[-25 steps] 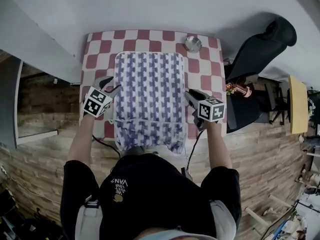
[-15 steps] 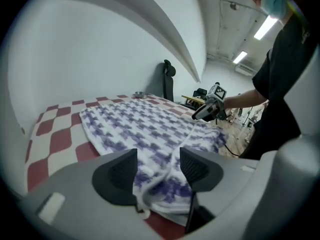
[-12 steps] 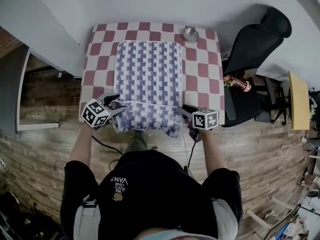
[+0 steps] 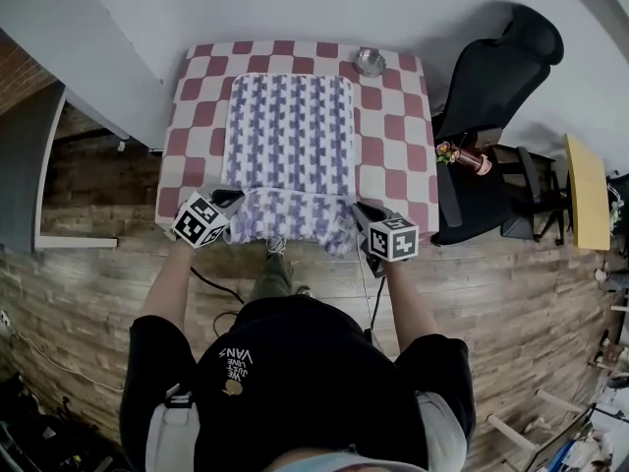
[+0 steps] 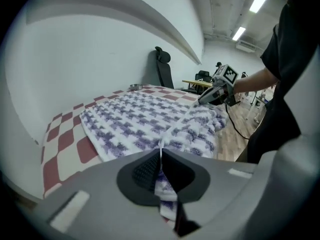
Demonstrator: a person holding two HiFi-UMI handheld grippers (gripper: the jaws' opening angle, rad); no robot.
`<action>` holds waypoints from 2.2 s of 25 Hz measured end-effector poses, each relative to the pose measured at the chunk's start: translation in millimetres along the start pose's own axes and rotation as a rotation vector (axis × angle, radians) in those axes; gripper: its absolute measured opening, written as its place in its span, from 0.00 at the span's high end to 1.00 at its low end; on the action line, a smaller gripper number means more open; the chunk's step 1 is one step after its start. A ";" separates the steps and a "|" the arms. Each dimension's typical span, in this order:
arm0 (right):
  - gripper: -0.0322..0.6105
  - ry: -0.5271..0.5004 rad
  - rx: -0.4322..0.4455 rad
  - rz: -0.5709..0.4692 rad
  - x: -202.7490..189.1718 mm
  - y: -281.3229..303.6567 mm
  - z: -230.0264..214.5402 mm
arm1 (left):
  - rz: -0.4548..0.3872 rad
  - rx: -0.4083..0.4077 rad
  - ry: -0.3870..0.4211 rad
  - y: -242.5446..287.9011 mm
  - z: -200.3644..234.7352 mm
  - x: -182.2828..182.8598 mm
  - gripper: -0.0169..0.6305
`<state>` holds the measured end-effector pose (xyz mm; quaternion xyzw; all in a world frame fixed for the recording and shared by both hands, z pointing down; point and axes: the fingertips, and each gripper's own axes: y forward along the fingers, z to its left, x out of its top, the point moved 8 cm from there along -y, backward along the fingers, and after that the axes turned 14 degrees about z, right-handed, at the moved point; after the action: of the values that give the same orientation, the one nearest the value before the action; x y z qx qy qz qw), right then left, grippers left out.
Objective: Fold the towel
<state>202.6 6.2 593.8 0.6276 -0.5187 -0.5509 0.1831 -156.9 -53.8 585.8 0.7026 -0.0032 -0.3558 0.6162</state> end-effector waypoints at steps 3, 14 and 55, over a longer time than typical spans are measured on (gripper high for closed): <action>0.91 -0.047 -0.015 -0.054 -3.9 -13.6 10.8 | 0.009 0.036 0.007 -1.5 -9.5 -4.2 0.96; 0.92 -0.104 0.026 -0.325 -18.0 -99.7 52.2 | -0.219 0.293 -0.046 -77.3 -67.6 -7.3 0.97; 0.92 -0.203 -0.120 -0.513 182.9 -99.0 28.3 | -0.463 0.600 0.165 -152.7 71.7 118.5 0.97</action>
<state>195.6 -101.0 413.5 0.6679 -0.3251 -0.6691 0.0216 -170.8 -131.5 395.3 0.8599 0.1012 -0.4112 0.2850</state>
